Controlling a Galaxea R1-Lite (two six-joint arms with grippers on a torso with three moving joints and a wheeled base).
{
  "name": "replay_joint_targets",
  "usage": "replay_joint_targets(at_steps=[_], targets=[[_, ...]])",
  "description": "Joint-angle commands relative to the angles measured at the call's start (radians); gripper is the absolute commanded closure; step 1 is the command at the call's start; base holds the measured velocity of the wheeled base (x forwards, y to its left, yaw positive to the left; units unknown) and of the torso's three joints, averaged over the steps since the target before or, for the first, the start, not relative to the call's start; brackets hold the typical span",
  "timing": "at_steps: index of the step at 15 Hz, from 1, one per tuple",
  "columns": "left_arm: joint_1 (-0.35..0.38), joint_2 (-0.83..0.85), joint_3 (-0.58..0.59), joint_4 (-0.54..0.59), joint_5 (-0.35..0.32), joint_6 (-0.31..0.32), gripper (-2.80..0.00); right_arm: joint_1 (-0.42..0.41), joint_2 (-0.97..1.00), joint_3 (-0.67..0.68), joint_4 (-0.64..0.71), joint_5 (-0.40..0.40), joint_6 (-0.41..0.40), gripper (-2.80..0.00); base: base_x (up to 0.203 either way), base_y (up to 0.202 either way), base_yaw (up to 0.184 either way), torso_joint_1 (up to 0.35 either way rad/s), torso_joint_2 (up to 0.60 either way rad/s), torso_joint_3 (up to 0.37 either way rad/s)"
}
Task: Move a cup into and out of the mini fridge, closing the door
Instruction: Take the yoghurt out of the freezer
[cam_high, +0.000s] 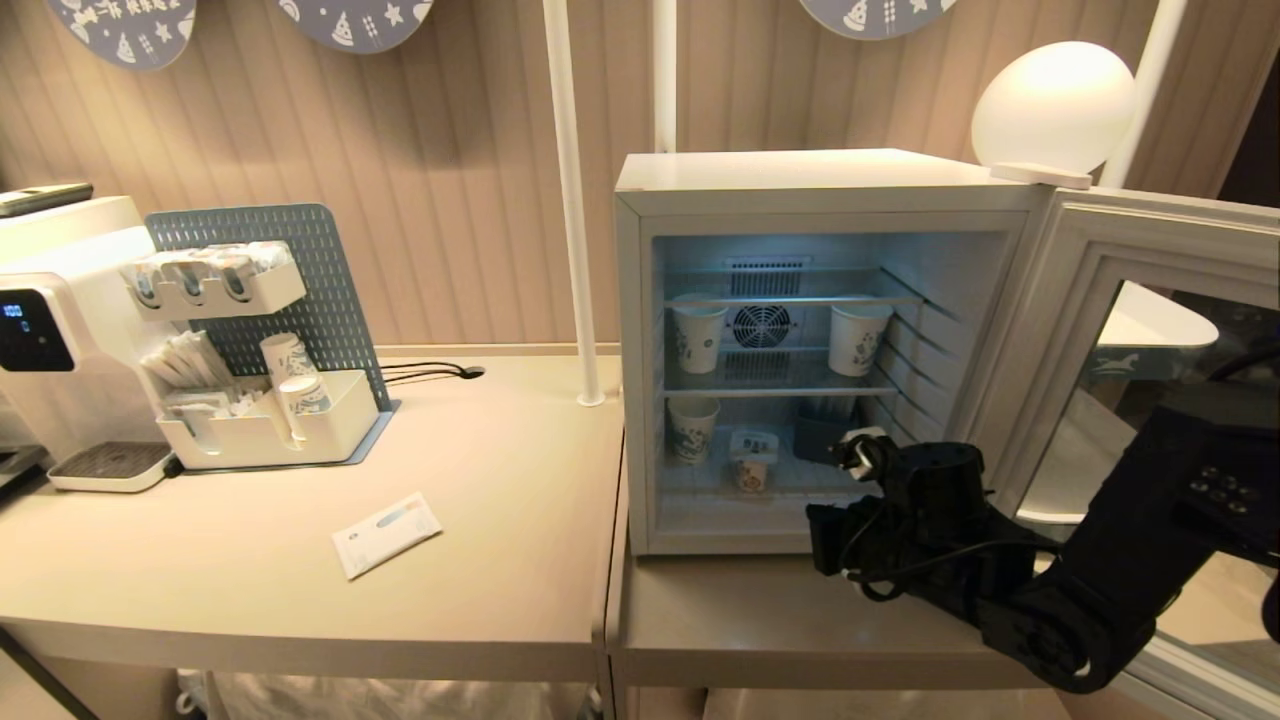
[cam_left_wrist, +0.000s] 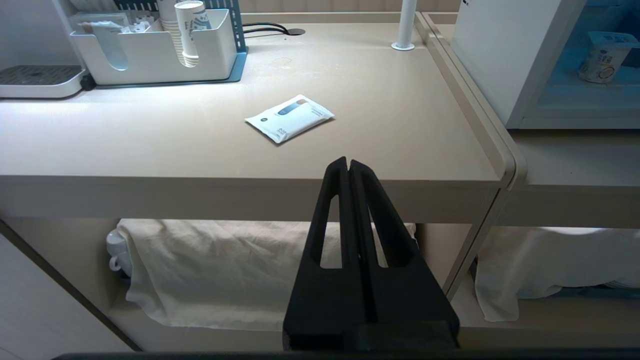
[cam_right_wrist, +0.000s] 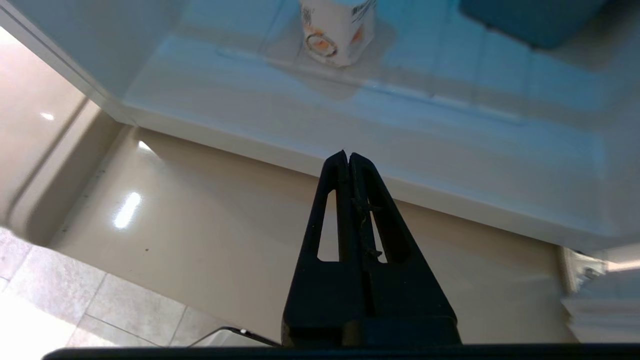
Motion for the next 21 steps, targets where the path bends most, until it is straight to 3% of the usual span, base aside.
replay_joint_targets(at_steps=[1,5,11,17,18,19,21], targets=[[0.0,0.001,0.0,-0.001,0.001,-0.003,0.0,0.008,0.057,-0.032,-0.006,-0.003,-0.002,0.0,0.0,0.0,0.0,0.0,0.0,0.0],[0.0,0.001,0.001,-0.001,0.001,-0.004,0.0,0.024,0.117,-0.173,0.033,-0.07,-0.022,0.0,0.0,0.0,0.0,0.0,0.0,0.0],[0.0,0.001,0.001,-0.001,0.001,-0.003,0.0,0.046,0.216,-0.28,0.056,-0.129,-0.027,0.0,0.0,0.0,0.0,0.0,0.0,0.0],[0.0,0.001,0.001,-0.001,0.001,-0.006,0.0,0.061,0.22,-0.297,0.083,-0.136,-0.026,0.0,0.0,0.0,0.0,0.0,0.0,0.0],[0.0,0.001,0.001,-0.001,0.001,-0.006,0.0,0.067,0.213,-0.289,0.085,-0.138,-0.027,-2.2,0.0,0.0,0.0,0.0,0.0,0.0],[0.0,0.001,0.001,-0.001,0.001,-0.006,0.0,0.068,0.208,-0.279,0.082,-0.14,-0.027,-2.8,0.0,0.0,0.0,0.0,0.0,0.0],[0.0,0.001,0.0,-0.001,0.001,-0.006,0.0,0.067,0.205,-0.286,0.087,-0.14,-0.026,-2.8,0.0,0.0,0.0,0.0,0.0,0.0]])
